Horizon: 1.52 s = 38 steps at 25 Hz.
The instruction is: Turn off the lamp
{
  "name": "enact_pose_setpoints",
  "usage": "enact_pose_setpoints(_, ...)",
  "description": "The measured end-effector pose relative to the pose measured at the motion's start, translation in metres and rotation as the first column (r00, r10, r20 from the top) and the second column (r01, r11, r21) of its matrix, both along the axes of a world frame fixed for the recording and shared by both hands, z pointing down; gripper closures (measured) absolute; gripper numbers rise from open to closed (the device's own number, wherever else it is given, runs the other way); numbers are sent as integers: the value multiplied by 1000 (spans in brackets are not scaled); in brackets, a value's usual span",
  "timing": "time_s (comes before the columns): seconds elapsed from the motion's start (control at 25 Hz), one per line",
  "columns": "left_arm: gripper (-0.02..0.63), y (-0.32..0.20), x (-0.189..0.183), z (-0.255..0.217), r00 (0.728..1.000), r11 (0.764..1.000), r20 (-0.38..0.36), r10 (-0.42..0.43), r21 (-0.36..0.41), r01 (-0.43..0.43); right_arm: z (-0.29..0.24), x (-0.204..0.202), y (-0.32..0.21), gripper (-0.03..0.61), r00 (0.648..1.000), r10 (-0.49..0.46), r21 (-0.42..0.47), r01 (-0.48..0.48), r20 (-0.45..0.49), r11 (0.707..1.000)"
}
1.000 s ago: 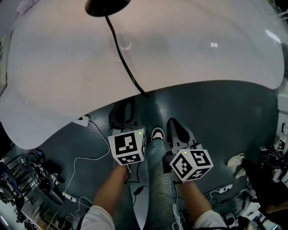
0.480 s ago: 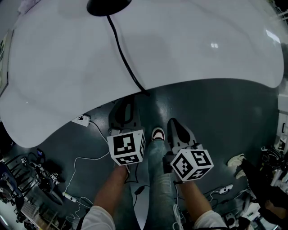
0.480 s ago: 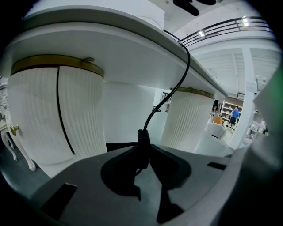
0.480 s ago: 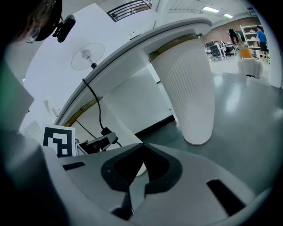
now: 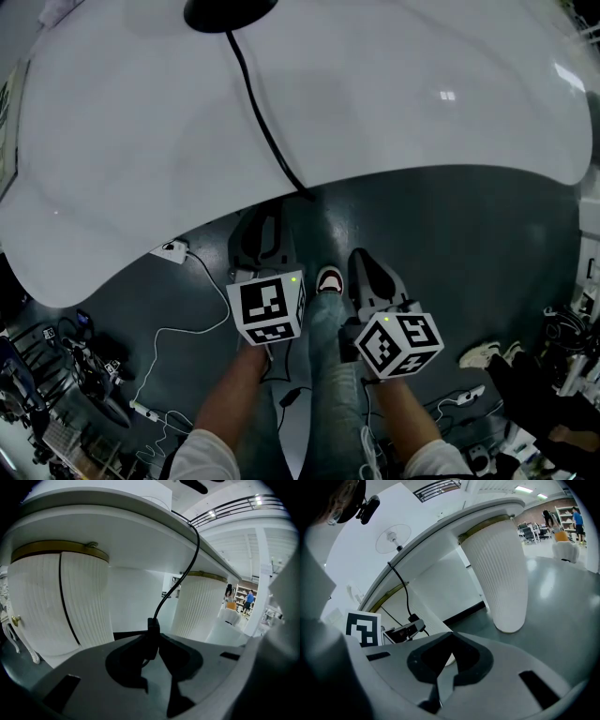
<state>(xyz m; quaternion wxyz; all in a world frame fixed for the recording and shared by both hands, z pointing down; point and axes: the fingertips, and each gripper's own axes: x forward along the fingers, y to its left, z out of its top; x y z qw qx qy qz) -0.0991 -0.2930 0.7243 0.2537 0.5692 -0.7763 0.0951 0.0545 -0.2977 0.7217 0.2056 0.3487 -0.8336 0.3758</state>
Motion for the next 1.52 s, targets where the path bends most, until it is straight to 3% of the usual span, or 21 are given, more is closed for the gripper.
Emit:
enact_pose_setpoints(1.12, 529, 1, 0, -16, 997, 1000, 79, -10, 18, 9, 1, 3, -2, 580, 1000, 10, -11, -10, 0, 1000)
enact_pose_setpoints(1.32, 529, 10, 2, -19, 998, 1000, 61, -18, 24, 16, 2, 0, -1, 580, 1000, 10, -11, -10, 1, 1000)
enact_pose_setpoints(1.52, 531, 25, 10, -23, 998, 998, -11, -57, 25, 57, 2, 0, 0, 580, 1000, 9, -11, -9, 1, 1000)
